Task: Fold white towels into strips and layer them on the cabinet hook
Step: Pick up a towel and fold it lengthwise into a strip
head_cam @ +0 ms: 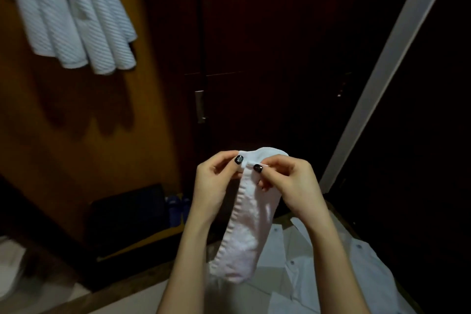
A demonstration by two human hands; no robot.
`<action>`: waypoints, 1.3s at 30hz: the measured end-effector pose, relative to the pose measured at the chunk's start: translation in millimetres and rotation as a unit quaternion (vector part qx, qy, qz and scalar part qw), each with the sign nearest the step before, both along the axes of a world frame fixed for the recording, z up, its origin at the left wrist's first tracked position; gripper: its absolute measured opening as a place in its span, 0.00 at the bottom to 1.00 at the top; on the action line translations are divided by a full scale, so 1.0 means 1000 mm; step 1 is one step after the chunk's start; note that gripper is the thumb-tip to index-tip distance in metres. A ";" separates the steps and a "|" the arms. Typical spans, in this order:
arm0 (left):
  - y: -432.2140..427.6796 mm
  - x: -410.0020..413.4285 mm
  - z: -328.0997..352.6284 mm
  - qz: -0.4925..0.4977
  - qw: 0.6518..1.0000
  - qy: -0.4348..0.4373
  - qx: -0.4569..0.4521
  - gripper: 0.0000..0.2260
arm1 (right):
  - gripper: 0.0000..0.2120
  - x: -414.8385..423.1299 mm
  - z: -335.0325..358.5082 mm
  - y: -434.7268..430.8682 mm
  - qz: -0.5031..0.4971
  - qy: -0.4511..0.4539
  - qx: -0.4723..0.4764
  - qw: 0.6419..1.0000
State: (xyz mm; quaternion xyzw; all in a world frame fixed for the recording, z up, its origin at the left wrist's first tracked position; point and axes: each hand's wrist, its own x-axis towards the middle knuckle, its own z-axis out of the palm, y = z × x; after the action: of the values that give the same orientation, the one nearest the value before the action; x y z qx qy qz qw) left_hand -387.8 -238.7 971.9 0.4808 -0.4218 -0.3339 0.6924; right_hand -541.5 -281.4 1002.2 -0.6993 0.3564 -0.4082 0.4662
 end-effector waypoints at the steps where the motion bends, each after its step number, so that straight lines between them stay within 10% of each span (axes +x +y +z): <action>1: 0.010 0.010 0.003 -0.004 1.000 0.003 -0.004 0.07 | 0.06 0.011 0.003 0.007 -0.005 0.003 -0.022 1.000; 15: 0.128 0.144 0.020 -0.029 0.997 -0.054 -0.044 0.08 | 0.06 0.159 0.011 0.117 -0.039 0.003 -0.136 0.990; 22: 0.163 0.212 0.013 0.068 0.994 0.061 -0.063 0.09 | 0.10 0.186 -0.007 0.118 -0.011 0.203 -0.131 0.970; 39: 0.192 0.245 0.007 0.202 0.968 -0.144 -0.020 0.05 | 0.11 0.224 -0.007 0.152 -0.037 0.005 -0.090 0.995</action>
State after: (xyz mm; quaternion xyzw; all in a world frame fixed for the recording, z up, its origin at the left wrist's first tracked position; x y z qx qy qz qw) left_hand -143.1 -46.3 979.2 0.5853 -0.4176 -0.1055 0.6869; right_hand -317.8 -129.2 995.6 -0.7268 0.3459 -0.4521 0.3842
